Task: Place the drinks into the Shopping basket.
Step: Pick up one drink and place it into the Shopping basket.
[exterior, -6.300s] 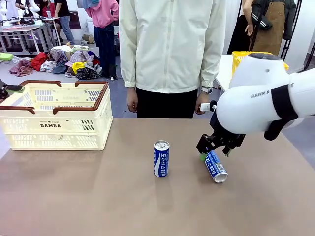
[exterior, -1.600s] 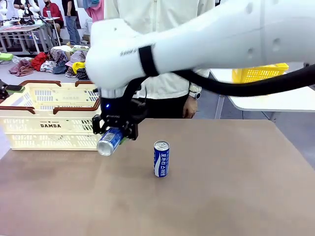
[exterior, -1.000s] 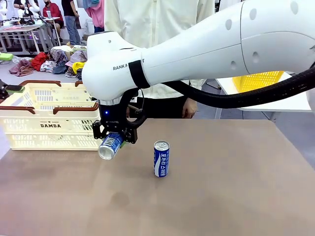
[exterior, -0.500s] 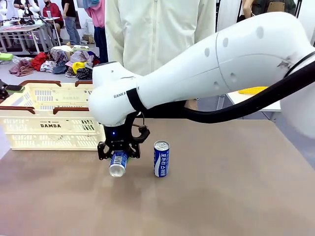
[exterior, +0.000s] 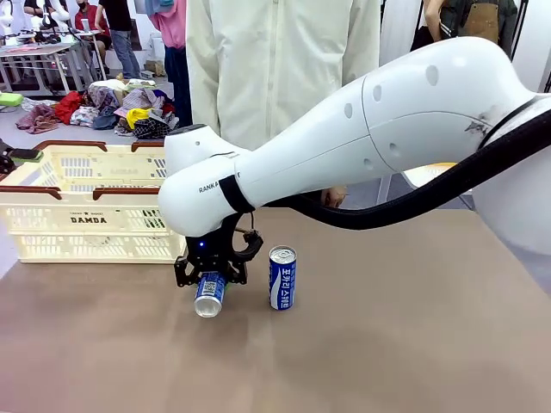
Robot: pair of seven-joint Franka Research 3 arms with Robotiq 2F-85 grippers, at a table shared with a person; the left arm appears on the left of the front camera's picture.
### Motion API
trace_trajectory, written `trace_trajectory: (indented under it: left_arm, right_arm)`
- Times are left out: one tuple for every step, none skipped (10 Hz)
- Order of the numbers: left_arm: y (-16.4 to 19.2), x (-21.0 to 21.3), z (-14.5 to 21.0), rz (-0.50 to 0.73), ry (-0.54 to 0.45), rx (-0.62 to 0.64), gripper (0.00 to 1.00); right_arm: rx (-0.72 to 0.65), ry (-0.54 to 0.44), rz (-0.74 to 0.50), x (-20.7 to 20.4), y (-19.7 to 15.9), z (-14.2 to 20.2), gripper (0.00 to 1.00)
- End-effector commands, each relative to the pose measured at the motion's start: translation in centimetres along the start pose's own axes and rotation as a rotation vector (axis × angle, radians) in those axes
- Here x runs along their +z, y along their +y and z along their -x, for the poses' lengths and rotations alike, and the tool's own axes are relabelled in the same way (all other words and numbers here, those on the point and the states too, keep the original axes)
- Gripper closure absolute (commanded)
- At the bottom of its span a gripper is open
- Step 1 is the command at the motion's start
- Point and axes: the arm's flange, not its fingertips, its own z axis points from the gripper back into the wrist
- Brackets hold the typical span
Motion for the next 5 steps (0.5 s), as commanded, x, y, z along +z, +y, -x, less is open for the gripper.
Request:
trace_trajectory:
  left_arm:
    - [-0.13, -0.02, 0.23, 0.015, -0.002, -0.007, 0.00]
    - [-0.13, -0.02, 0.23, 0.015, -0.002, -0.007, 0.00]
    - [-0.13, -0.02, 0.23, 0.015, -0.002, -0.007, 0.00]
    - [-0.13, -0.02, 0.23, 0.015, -0.002, -0.007, 0.00]
    - [-0.13, -0.02, 0.23, 0.015, -0.002, -0.007, 0.00]
  right_arm:
    - [-0.033, -0.044, 0.017, -0.30, -0.02, 0.07, 0.00]
    - [-0.033, -0.043, 0.018, -0.46, -0.13, -0.03, 0.00]
    - [-0.024, -0.031, 0.011, -0.62, -0.31, -0.23, 0.00]
    - [-0.028, -0.028, 0.005, -0.65, -0.51, -0.38, 0.00]
    - [-0.032, -0.027, 0.001, -0.57, -0.73, -0.41, 0.00]
